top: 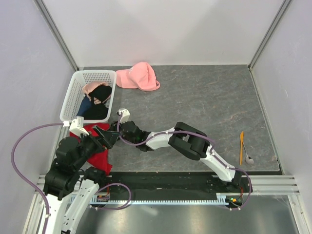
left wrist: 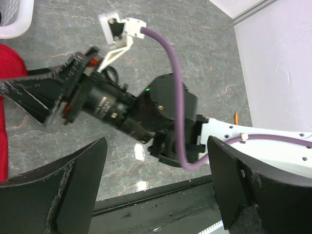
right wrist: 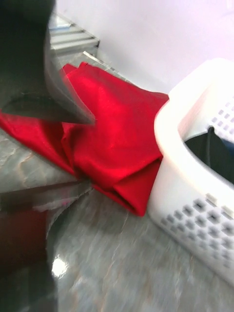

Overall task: Fold the napkin into a case and place the utensils inside
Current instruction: Pick up the crumpled napkin from the corner of the board, then move the crumpled napkin to the center of the board, then pick up the crumpled napkin from the center of the board, then flatten out the crumpled napkin at the center of the board.

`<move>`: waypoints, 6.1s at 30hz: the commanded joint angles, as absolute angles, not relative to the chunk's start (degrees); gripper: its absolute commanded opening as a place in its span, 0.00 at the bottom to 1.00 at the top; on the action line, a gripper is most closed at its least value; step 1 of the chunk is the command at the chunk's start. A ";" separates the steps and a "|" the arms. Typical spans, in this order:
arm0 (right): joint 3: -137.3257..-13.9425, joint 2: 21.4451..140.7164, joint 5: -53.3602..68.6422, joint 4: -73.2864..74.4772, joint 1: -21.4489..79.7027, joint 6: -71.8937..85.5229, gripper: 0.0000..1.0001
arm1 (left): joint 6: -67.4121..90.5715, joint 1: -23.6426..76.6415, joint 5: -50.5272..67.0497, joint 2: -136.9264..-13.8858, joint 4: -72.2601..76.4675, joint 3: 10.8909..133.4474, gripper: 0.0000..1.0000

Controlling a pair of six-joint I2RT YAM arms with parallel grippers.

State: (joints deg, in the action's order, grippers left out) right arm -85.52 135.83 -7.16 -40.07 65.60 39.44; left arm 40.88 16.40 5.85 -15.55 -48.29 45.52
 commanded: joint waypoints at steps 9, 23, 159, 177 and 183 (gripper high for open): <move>-64.89 114.84 -13.36 -32.97 61.80 38.68 0.00 | 41.13 16.17 10.61 -20.38 -48.17 44.65 0.90; -36.12 74.72 -16.08 -1.86 47.81 21.45 0.59 | 44.64 20.73 18.91 -33.92 -28.23 31.65 0.80; -50.71 96.33 -17.49 11.16 64.69 30.15 0.38 | 45.09 35.42 -9.05 -65.30 -17.40 41.05 0.02; -57.21 79.47 -32.59 24.15 64.78 20.67 0.00 | 41.05 33.22 -8.53 -57.85 -21.53 47.80 0.02; -66.87 64.44 -34.37 31.18 64.78 9.60 0.00 | 34.99 32.96 -3.88 -51.07 -21.80 58.08 0.02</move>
